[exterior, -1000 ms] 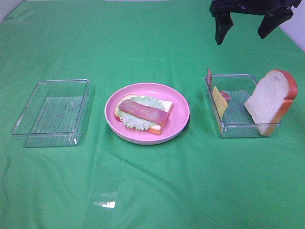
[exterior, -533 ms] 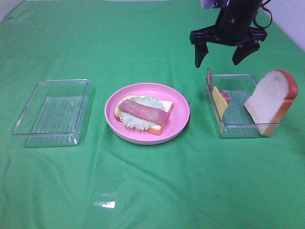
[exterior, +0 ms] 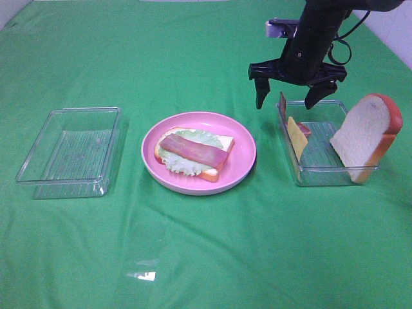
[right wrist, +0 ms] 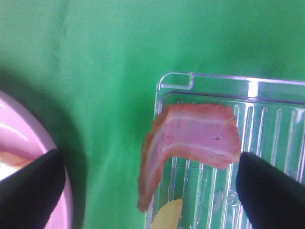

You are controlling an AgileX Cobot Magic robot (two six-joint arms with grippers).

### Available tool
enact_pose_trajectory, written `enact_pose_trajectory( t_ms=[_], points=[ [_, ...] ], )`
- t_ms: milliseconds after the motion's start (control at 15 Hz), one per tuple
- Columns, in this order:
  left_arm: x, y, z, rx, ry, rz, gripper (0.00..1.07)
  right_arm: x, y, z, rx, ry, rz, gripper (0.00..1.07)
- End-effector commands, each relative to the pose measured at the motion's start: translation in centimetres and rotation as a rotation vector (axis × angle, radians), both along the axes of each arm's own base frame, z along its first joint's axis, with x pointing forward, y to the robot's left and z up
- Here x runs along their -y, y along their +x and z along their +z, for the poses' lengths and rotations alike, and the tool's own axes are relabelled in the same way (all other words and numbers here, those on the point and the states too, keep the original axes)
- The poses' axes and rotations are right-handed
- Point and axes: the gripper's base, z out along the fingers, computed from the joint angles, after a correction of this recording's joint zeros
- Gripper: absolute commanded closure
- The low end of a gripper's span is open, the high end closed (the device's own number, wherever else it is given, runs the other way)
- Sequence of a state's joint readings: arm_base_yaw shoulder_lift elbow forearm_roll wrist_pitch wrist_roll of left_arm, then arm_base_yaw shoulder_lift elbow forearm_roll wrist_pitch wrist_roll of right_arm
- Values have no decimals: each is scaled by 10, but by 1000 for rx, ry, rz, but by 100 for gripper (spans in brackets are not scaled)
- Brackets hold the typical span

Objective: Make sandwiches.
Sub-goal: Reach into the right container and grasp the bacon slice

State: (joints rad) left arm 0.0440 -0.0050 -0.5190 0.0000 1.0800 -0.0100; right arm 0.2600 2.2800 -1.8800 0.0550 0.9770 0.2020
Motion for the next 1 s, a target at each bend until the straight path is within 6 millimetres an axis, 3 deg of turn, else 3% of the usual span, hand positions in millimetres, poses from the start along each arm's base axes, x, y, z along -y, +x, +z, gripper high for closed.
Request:
enact_pose_trajectory(
  t_ms=[67,1000],
  points=[
    [0,-2,0,21,2,1,6,3,4,-3,18,-15,-86,16],
    [0,-2,0,21,2,1,6,-2,6,-3,33,41,-113,22]
  ],
)
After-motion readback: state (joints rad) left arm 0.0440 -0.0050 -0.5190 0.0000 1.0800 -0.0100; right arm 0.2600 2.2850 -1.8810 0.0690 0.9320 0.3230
